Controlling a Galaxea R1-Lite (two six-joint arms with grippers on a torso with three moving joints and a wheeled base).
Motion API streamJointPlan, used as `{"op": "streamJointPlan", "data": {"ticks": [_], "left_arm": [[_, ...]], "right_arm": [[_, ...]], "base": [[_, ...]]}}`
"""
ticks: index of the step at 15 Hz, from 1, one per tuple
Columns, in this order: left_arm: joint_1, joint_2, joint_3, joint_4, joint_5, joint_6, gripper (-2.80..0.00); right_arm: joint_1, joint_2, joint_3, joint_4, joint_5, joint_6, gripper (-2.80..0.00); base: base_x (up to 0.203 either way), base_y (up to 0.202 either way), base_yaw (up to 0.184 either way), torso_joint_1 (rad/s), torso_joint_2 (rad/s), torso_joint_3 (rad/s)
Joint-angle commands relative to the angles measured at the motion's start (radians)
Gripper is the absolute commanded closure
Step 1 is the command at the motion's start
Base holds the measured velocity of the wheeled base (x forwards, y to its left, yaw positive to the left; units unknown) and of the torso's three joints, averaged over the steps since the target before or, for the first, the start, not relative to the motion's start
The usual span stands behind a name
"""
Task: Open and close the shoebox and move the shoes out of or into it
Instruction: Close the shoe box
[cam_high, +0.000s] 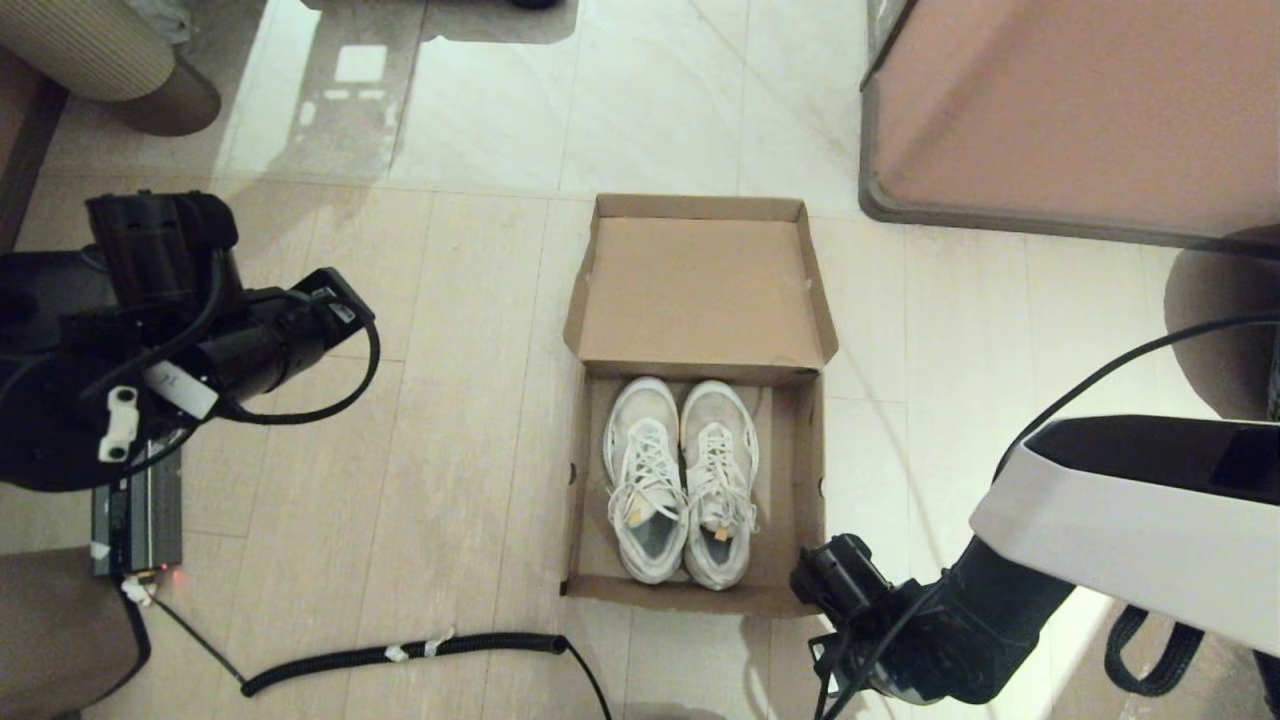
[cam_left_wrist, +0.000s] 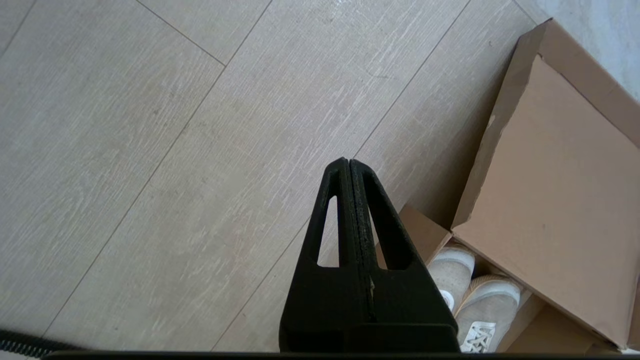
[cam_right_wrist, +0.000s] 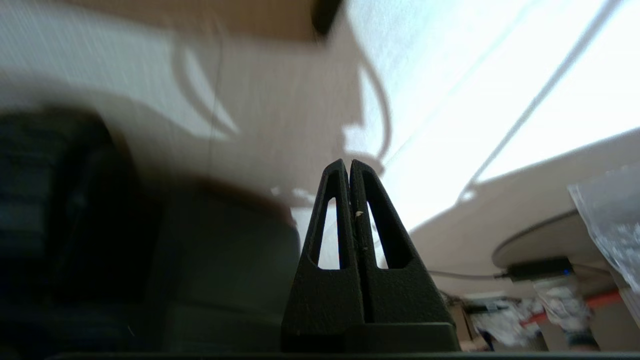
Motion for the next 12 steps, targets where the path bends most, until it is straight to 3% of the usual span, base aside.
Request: {"op": "streamJointPlan", "data": {"ticks": [1,5,7,10,12], "left_arm": [[0.000,0.008,0.000,-0.003,0.000,-0.003,0.00],[-0.012,0.101,-0.007,-0.005,-0.015,-0.005,0.00],[-0.026,0.196,-0.061,-0.050,-0.050,-0.016,0.00],[-0.044,0.325,-0.217,-0.110,-0.134,-0.083,0.00],[-0.049,0.389,-0.308,-0.111,-0.256,-0.140,0.00]], "right_arm": [[0.001,-0.056,0.013,-0.011,-0.002,0.001,0.00],[-0.015,-0.102,-0.102,-0.011,0.001,-0.001,0.00],[-0.090,-0.115,-0.164,-0.009,0.016,0.001,0.00],[-0.204,-0.174,-0.306,0.042,0.165,0.007,0.00],[-0.280,-0.240,-0.460,0.168,0.346,0.054,0.00]], "base": [[0.000,0.000,0.000,0.000,0.00,0.000],[0.000,0.000,0.000,0.000,0.00,0.000],[0.000,0.000,0.000,0.000,0.00,0.000],[0.000,0.000,0.000,0.000,0.00,0.000],[0.000,0.000,0.000,0.000,0.00,0.000]]}}
